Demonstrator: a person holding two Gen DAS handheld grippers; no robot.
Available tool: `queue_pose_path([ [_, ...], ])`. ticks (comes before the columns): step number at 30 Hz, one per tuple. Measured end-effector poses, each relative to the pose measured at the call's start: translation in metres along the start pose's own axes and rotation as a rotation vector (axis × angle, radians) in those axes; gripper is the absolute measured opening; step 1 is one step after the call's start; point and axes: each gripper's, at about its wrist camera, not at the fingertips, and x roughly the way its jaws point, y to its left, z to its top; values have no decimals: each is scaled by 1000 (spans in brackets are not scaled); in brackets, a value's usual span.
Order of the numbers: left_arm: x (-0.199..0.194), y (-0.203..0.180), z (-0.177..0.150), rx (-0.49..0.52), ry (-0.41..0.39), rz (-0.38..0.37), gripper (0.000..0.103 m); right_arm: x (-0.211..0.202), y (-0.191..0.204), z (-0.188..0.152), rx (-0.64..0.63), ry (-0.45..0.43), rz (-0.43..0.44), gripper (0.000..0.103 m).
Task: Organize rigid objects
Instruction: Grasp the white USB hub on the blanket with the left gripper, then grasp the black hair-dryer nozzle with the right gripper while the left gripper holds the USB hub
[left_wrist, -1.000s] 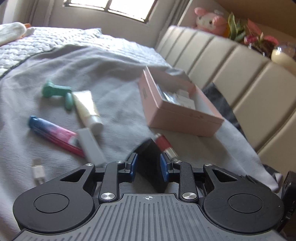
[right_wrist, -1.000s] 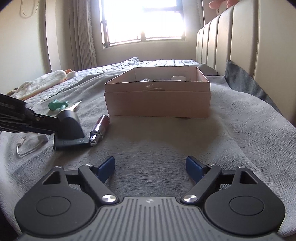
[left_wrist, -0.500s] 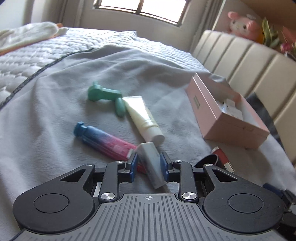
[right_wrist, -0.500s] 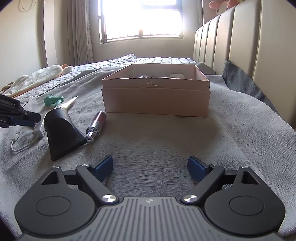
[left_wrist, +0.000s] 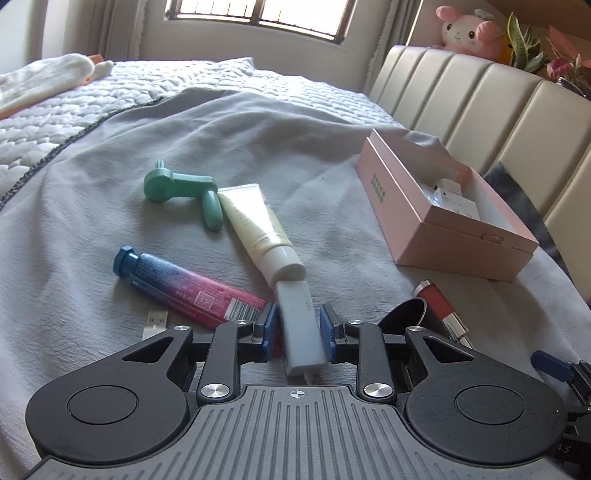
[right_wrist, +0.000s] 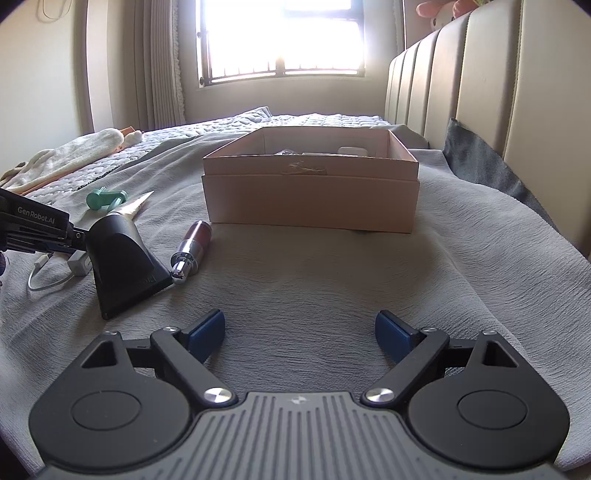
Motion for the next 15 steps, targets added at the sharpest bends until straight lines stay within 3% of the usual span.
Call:
queue_pose_path([
  [3,-7,5,-9,4,5,-77,25,6,-6,5,16,55,67,102],
  [6,-17,5,-25,28,25,-125,25,11,-10,12,23,119,104,103],
  [15,-9,-5,-31,108,17,-102,26,8,2,12,-48,105,65,103],
])
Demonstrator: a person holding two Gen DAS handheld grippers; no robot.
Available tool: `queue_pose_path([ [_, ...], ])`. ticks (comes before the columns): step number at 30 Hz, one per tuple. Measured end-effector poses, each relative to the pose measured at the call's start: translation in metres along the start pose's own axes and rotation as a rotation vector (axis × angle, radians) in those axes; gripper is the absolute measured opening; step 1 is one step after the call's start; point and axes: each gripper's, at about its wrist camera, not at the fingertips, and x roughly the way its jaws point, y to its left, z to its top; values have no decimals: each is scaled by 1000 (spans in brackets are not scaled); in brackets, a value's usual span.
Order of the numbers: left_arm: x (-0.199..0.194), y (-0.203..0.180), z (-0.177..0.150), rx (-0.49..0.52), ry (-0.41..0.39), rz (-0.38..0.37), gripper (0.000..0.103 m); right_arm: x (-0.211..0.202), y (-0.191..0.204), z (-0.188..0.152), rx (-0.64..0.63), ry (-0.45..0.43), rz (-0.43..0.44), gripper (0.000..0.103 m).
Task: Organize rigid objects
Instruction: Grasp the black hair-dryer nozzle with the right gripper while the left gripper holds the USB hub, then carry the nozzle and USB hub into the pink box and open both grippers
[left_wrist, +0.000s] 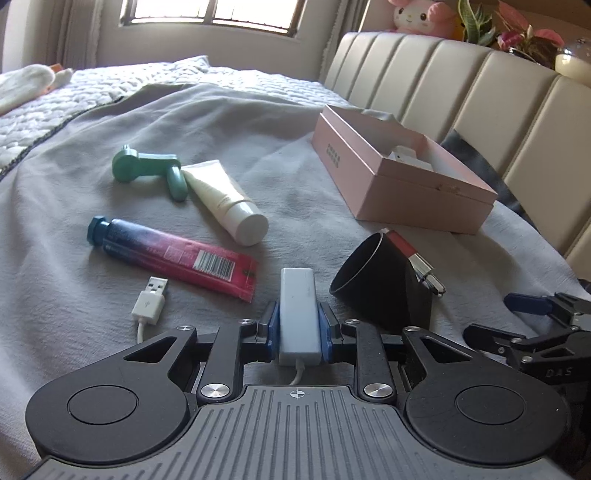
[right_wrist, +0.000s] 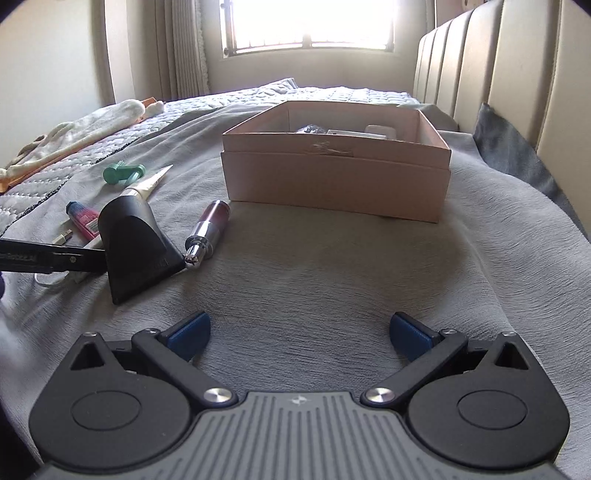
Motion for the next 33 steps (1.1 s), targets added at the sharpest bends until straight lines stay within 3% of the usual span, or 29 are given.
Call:
queue_pose_path([
  [3,-1,3,-1,7,1,-15,26,-9,6,11,-1,-20,47,93],
  [8,-4,11,-8,-4,-18,-57,26,-14,40,42,-37,-65,236,92],
  [12,-8,15,-13,-12,-32,-81,26,18,72,66,-89,-2,284,81],
  [15,-9,18,-14,-23,-36,-94,26,47,82,73,-84,99,300,74],
  [16,-9,19,-15,-28,-37,-96,26,54,83,73,-73,132,299,66],
  [19,-9,22,-15,-44,-43,-108,26,48,80,70,-66,133,295,63],
  [23,-9,24,-16,-58,-46,-116,26,21,70,62,-48,110,236,49],
  [27,-10,22,-17,-52,-52,-109,25,-20,53,56,2,42,253,47],
  [33,-21,11,-25,-8,-85,-86,25,-56,26,34,23,-46,107,47],
])
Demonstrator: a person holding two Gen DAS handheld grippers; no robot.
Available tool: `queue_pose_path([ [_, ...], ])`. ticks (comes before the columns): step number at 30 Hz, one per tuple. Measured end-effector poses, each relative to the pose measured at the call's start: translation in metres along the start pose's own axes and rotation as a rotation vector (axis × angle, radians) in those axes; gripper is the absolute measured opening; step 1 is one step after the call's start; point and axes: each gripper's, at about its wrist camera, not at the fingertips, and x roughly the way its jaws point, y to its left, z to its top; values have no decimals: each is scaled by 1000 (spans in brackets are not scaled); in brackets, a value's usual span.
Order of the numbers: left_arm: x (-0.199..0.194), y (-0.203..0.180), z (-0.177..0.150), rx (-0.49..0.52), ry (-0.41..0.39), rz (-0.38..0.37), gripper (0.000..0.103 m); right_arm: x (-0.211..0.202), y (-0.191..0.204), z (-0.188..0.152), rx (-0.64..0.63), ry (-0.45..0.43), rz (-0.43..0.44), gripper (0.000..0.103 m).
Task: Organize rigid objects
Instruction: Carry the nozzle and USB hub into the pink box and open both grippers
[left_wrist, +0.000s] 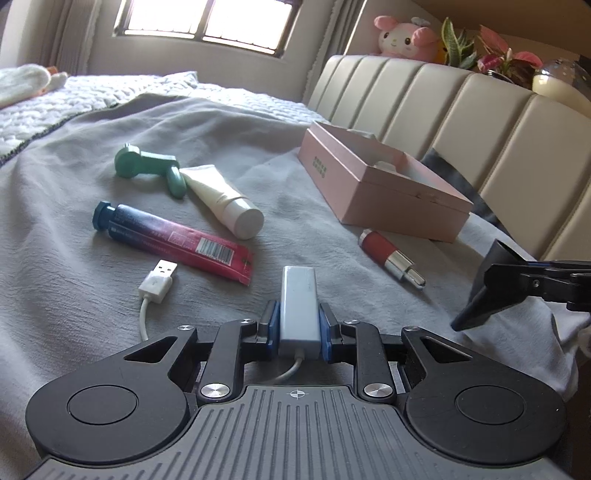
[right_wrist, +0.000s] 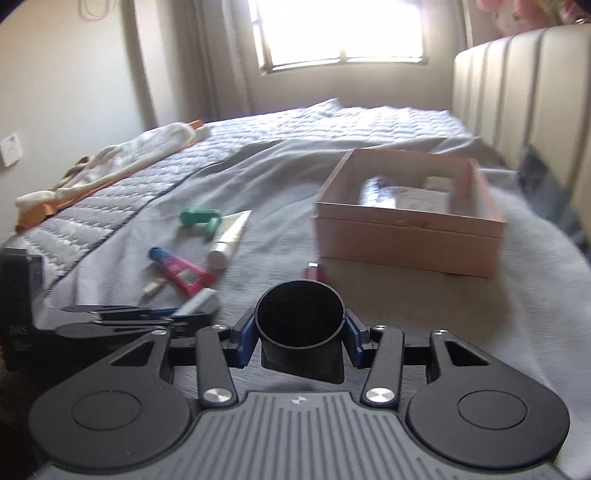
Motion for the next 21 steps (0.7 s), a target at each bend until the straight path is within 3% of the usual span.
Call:
queue_pose_path([
  [5,-17,-18,6,31,-10,-74,25,-21,-31,-21,67,-40,-42,47],
  [9,-33,-45,35,84,-57,-148,25,-40,-46,-29,81,-103,-68,47],
  [14,-43,-102,127,203,-196,-183,25,-53,-60,-36,109,-168,-83,47],
  [17,-27,-131,186,201,-287,-220,25,-53,-65,-38,137,-183,-79,47],
  [19,0,-144,218,195,-305,-216,28,-56,-67,-38,153,-191,-75,47],
  [21,29,-148,233,166,-278,-165,26,-58,-68,-38,153,-198,-83,47],
])
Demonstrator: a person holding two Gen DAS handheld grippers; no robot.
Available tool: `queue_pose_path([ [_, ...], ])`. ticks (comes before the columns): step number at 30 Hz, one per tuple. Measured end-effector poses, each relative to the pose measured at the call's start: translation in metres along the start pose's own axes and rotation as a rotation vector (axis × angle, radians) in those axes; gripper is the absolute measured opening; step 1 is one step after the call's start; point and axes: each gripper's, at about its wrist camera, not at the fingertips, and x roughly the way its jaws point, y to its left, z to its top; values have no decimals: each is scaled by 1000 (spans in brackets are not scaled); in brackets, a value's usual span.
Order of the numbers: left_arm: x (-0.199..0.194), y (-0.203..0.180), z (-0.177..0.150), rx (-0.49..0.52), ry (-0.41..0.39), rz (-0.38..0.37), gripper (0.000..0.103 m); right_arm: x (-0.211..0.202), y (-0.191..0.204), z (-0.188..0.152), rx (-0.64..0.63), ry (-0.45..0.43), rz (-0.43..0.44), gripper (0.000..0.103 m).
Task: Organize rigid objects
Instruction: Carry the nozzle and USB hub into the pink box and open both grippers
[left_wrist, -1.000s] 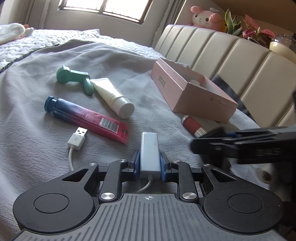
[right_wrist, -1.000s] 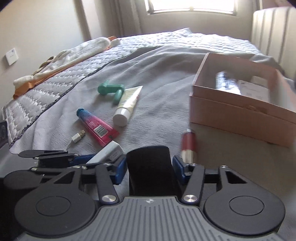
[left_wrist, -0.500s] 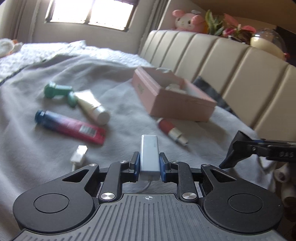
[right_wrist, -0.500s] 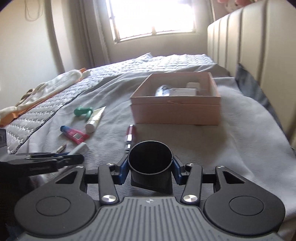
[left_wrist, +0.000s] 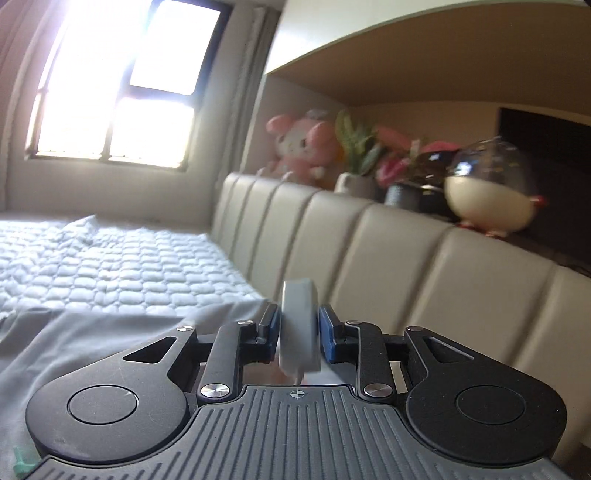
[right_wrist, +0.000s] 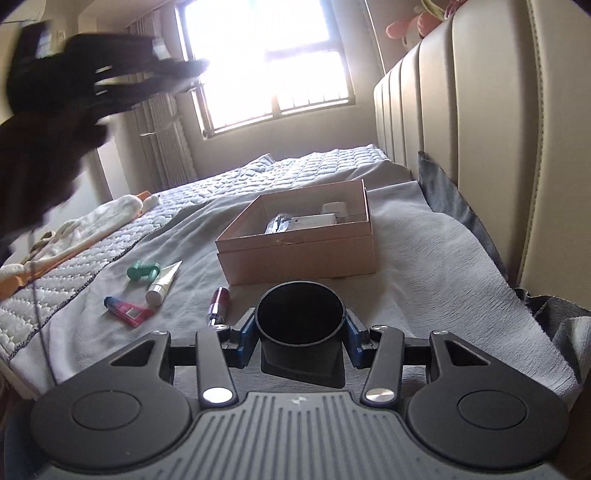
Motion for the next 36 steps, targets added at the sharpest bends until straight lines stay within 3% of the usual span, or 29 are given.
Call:
queue_pose_path([
  [2,22,10,-7,-82,51,38,26,-5,-2,-3,-11,-4,-16,47],
  [4,26,20,-23,-145,90,14,26,-7,-5,-7,-19,1,-30,47],
  [10,-22,37,-91,-189,115,43,26,3,-17,-9,20,47,-35,47],
  [13,-48,47,-124,-260,144,81,26,10,-12,7,14,46,-24,47],
  [16,-70,67,-152,-361,148,123,26,12,1,49,-30,-7,-14,47],
  [19,-83,84,-170,-424,171,177,26,25,16,115,-40,-55,4,47],
  [22,-91,93,-176,-418,182,221,26,67,20,183,15,9,27,52],
  [23,-95,95,-177,-401,175,244,26,86,18,203,57,54,8,60],
  [25,-105,101,-178,-381,158,293,26,109,15,220,115,86,-23,62],
  [28,-124,121,-182,-409,124,348,26,119,22,207,78,90,-68,63],
  [30,-132,138,-183,-445,103,382,26,123,32,180,23,111,-94,72],
  [33,-139,158,-186,-495,83,421,26,137,55,127,-87,184,-132,72],
  [36,-147,173,-187,-515,50,481,26,152,92,90,-212,243,-105,72],
])
